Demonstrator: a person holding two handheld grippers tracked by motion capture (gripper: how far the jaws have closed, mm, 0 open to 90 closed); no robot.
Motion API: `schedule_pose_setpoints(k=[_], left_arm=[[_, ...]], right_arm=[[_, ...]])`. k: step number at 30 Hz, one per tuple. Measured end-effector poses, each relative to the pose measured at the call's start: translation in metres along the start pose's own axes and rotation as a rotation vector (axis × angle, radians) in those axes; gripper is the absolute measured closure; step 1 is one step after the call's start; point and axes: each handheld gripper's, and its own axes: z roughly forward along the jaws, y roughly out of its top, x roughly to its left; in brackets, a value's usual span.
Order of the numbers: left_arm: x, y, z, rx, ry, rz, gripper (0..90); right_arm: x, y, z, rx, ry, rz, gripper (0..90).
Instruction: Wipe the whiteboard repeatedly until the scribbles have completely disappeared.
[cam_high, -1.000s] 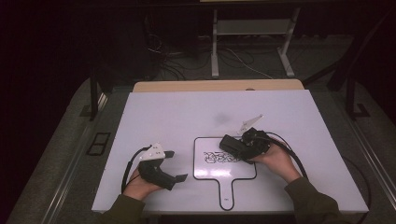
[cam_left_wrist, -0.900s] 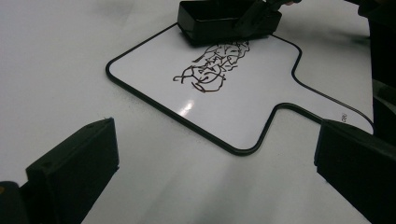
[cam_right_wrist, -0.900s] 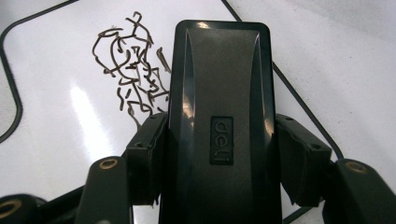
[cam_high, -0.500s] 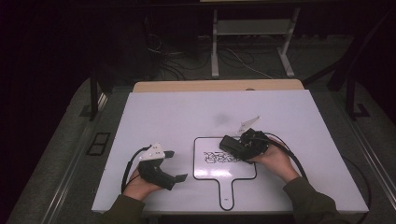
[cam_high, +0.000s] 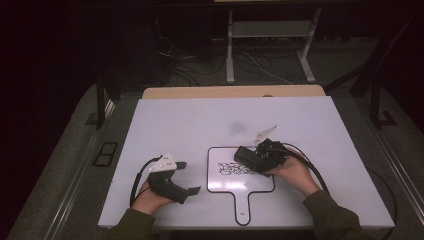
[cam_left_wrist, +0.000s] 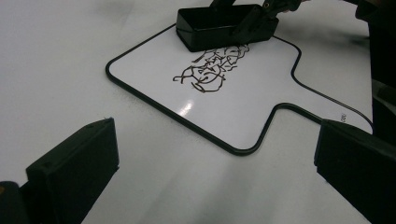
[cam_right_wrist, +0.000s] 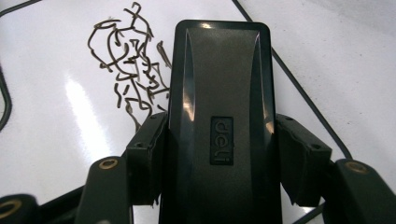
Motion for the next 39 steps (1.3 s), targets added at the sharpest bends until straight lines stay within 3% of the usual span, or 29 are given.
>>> schedule_pose_setpoints(k=[20, 24, 29, 39], left_arm=[[-0.001, 0.0, 0.0, 0.0, -0.002, 0.0, 0.0], [0.0, 0.0, 0.0, 0.0, -0.001, 0.0, 0.0], [-0.001, 0.0, 0.0, 0.001, -0.001, 0.002, 0.0], [0.0, 0.0, 0.0, 0.002, 0.0, 0.0, 0.0]], right_arm=[[0.02, 0.003, 0.001, 0.014, 0.032, -0.048, 38.5], [0.022, 0.004, 0.001, 0.018, 0.021, -0.068, 38.5], [0.018, 0.003, 0.001, 0.016, 0.032, -0.054, 38.5], [0.001, 0.0, -0.001, 0.019, -0.002, -0.017, 38.5]])
